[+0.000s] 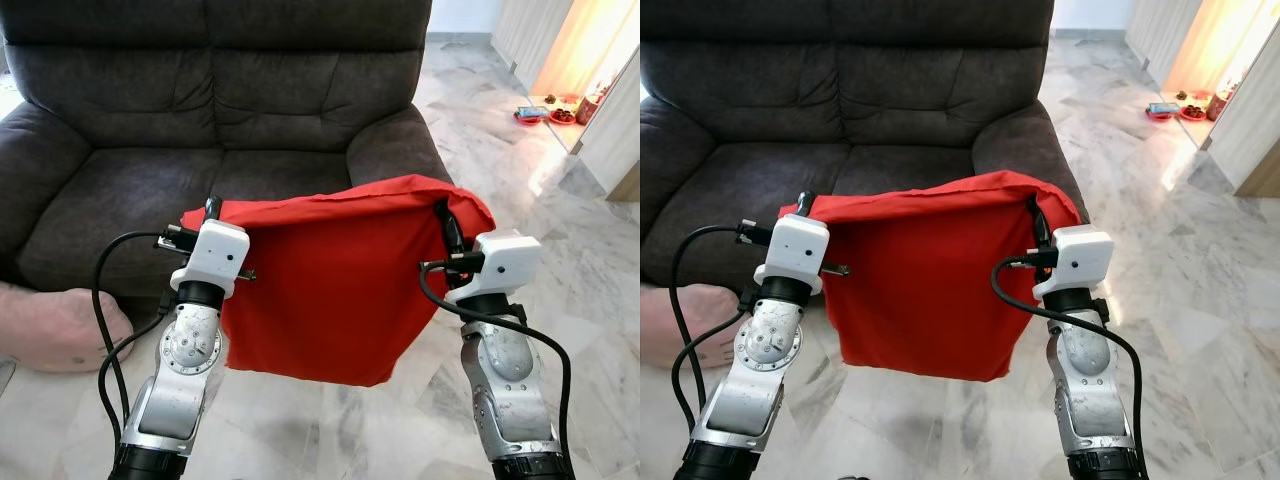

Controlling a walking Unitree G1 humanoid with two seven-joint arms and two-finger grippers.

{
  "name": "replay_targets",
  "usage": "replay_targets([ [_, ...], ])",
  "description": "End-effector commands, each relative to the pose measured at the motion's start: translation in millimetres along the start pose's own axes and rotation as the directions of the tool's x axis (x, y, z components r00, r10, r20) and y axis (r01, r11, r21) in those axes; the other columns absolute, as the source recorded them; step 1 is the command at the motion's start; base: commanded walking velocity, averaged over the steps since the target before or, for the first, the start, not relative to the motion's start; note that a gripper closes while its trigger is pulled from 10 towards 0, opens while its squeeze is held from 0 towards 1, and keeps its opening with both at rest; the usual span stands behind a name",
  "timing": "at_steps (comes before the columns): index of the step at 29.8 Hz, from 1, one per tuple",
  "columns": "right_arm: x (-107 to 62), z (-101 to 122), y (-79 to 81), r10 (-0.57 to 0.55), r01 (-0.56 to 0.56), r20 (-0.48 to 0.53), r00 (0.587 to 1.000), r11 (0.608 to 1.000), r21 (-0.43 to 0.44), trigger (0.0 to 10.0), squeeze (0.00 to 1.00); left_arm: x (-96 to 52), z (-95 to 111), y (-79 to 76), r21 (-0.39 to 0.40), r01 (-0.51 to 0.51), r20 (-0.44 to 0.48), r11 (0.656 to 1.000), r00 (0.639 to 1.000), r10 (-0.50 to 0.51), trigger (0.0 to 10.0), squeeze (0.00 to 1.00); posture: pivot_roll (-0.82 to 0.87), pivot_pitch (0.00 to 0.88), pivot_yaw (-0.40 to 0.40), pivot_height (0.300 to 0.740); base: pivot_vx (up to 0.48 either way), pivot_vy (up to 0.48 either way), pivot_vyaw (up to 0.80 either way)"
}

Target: Move the pillow to the sofa from floor

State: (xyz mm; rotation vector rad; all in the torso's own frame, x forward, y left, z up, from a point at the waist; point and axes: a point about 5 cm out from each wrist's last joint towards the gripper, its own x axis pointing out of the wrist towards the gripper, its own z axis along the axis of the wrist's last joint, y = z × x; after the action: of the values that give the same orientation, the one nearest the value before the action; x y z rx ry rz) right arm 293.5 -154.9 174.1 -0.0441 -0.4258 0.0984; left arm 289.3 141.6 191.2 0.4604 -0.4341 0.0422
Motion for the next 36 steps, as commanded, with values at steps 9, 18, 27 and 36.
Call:
replay_targets([
  [9,1.0,24.6,-1.2,-0.031,0.031,0.083,0.996,0.999,0.010,10.0,0.00,2.5,13.0,23.8,0.033,-0.086,0.073,0.996,0.994,0.084,10.0,0.00,-0.01,0.015,-0.003,0.740,0.000,0.000,0.00],
  [18,-0.9,24.9,-2.1,-0.035,0.034,0.072,0.997,0.999,0.012,10.0,0.00,-0.3,7.3,32.7,0.043,-0.105,0.046,0.994,0.994,0.103,10.0,0.00,-0.01,0.000,-0.005,0.740,0.000,0.000,0.00],
  [27,-0.9,25.4,-2.1,-0.031,0.031,0.063,0.998,1.000,0.004,10.0,0.00,-0.4,8.1,33.1,0.034,-0.125,0.046,0.992,0.991,0.123,10.0,0.00,-0.01,0.000,-0.007,0.740,0.000,0.000,0.00],
  [36,3.9,29.6,-1.6,-0.032,0.031,0.072,0.997,0.999,0.011,10.0,0.00,2.8,8.5,35.1,0.022,-0.136,0.045,0.990,0.990,0.135,10.0,0.00,-0.01,0.013,-0.010,0.740,0.053,0.000,0.00],
])
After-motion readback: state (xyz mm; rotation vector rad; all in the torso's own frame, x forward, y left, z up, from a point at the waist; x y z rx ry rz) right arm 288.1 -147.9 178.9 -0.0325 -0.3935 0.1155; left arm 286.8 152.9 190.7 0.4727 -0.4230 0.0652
